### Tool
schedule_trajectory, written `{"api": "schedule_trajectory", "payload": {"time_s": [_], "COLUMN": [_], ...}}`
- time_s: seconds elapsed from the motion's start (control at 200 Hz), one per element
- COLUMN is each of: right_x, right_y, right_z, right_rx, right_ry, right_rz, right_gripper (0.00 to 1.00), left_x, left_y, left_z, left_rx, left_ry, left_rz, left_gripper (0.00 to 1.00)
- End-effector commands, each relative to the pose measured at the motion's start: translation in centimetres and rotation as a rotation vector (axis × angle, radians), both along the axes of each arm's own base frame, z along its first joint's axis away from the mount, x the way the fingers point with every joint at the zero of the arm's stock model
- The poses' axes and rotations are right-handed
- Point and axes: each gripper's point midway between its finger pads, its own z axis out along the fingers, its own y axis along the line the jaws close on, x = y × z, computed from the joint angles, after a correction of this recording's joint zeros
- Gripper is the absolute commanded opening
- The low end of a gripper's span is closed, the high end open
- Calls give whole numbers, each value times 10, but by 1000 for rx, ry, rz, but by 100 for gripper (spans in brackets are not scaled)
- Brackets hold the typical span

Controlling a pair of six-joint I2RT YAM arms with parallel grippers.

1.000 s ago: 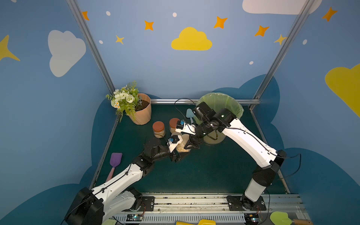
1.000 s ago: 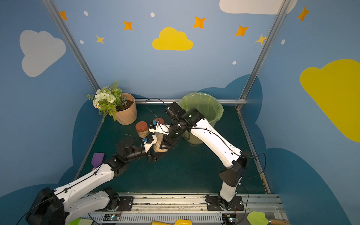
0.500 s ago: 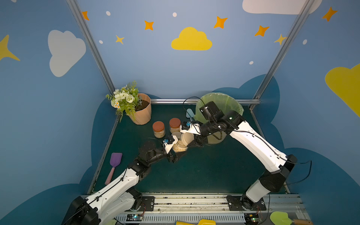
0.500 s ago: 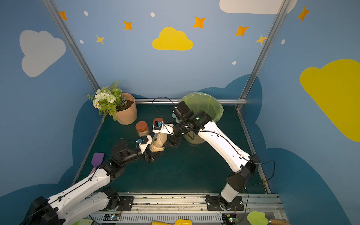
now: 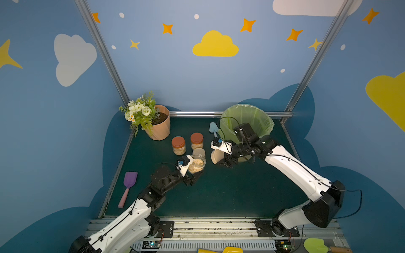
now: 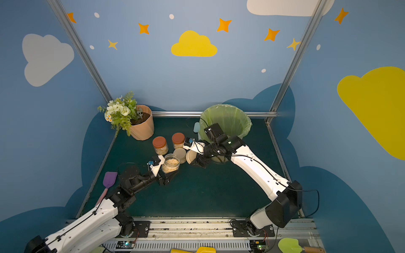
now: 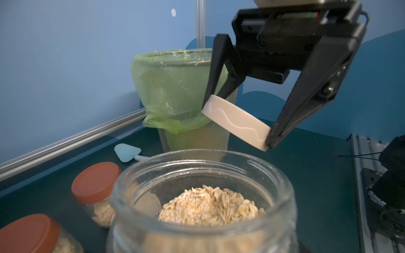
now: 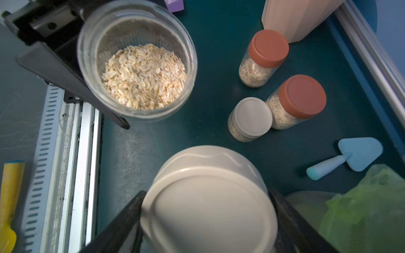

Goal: Empty expired oatmeal from jars
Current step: Unscrew the lid from the jar, then place the lid at the center of the board.

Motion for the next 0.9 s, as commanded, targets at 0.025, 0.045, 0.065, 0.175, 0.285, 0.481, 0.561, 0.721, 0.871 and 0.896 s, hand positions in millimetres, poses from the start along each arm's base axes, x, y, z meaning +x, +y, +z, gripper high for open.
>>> {"api": "schedule_trajectory", "payload": {"time_s": [0.025,0.045,0.065,0.175,0.285,0.481,0.561,0.721,0.871,0.896], "right_x": [14,12,9,6,6,0,-3,-5,-6,-6], "right_y": [11,13,15,26,41,70,80,91,93,93], "right_z": [-12,-16,-20,-48,-74,-131,-148,-163,-173,-176], "right_rx": [70,70,71,35,7,-112,-156,-189,-213,-223], "right_ry": [102,127,153,274,399,489,522,496,501,498], "right_rz": [-126,-121,-114,-134,-182,-223,-236,-252,-279,-286], "right_gripper": [34,34,34,36,36,36,35,33,35,36], "left_x": [4,3,4,2,-3,-13,-18,-19,-19,-19], "left_y": [31,34,40,62,79,101,107,106,105,105], "left_z": [10,8,8,1,-8,-17,-17,-21,-21,-20], "left_rx": [-68,-73,-78,-111,-130,-173,-188,-211,-208,-210], "left_ry": [-20,-19,-22,-23,-14,-10,-18,-16,-16,-19], "left_rz": [170,183,213,316,384,464,479,466,462,463], "left_gripper": [4,4,4,4,4,4,4,4,4,4]}}
